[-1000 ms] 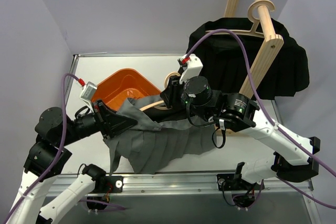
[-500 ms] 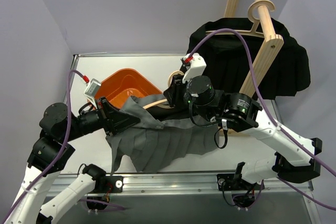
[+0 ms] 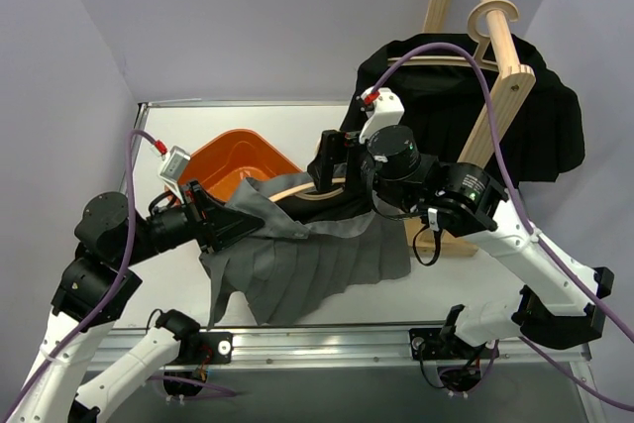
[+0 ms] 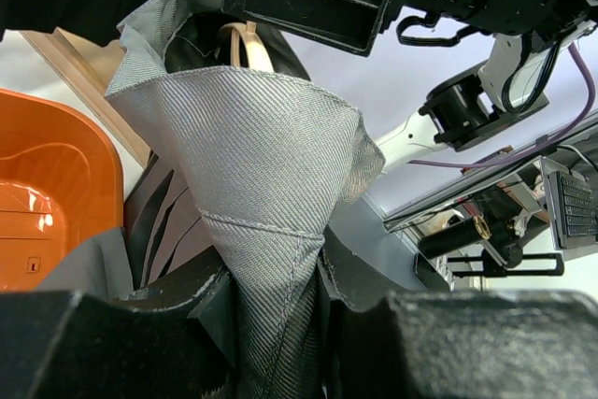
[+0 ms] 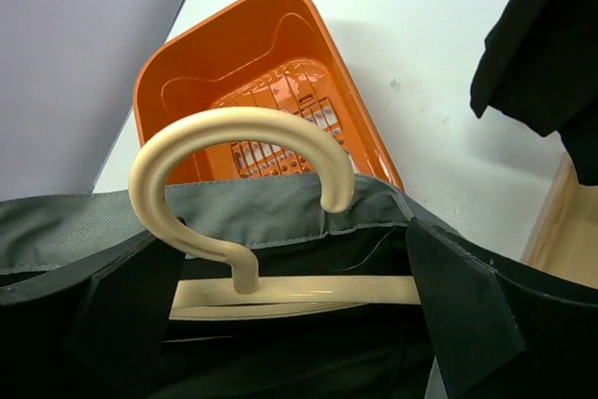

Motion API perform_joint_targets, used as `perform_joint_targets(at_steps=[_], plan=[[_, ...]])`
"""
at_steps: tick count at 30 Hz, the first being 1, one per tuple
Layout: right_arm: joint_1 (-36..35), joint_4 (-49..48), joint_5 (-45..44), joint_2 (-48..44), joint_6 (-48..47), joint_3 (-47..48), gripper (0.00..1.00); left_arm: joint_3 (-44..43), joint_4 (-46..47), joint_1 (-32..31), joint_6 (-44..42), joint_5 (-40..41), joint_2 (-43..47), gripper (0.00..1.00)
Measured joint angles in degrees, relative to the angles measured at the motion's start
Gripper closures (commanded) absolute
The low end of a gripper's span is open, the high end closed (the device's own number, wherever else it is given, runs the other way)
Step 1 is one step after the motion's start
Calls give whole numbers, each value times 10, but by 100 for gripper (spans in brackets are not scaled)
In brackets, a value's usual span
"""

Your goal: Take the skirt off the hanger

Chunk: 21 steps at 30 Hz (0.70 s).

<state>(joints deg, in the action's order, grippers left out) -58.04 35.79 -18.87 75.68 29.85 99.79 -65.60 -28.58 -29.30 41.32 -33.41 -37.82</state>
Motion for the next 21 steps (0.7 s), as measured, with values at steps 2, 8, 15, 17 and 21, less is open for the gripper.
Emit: perform_joint_targets(at_steps=[2, 8, 15, 17, 21], plan=[[8, 0, 17, -1, -2, 0, 14, 0, 2, 0, 0, 0, -1, 98], [10, -17, 63, -4, -3, -11, 59, 0, 3, 0, 3, -1, 0, 98], [10, -42, 87, -19, 14, -44, 58, 2, 4, 0, 14, 2, -1, 98], [10, -41, 83, -24, 17, -50, 48, 2, 5, 0, 17, 3, 0, 98], [19, -24, 64, -35, 19, -52, 35, 2, 8, 0, 20, 17, 12, 98]])
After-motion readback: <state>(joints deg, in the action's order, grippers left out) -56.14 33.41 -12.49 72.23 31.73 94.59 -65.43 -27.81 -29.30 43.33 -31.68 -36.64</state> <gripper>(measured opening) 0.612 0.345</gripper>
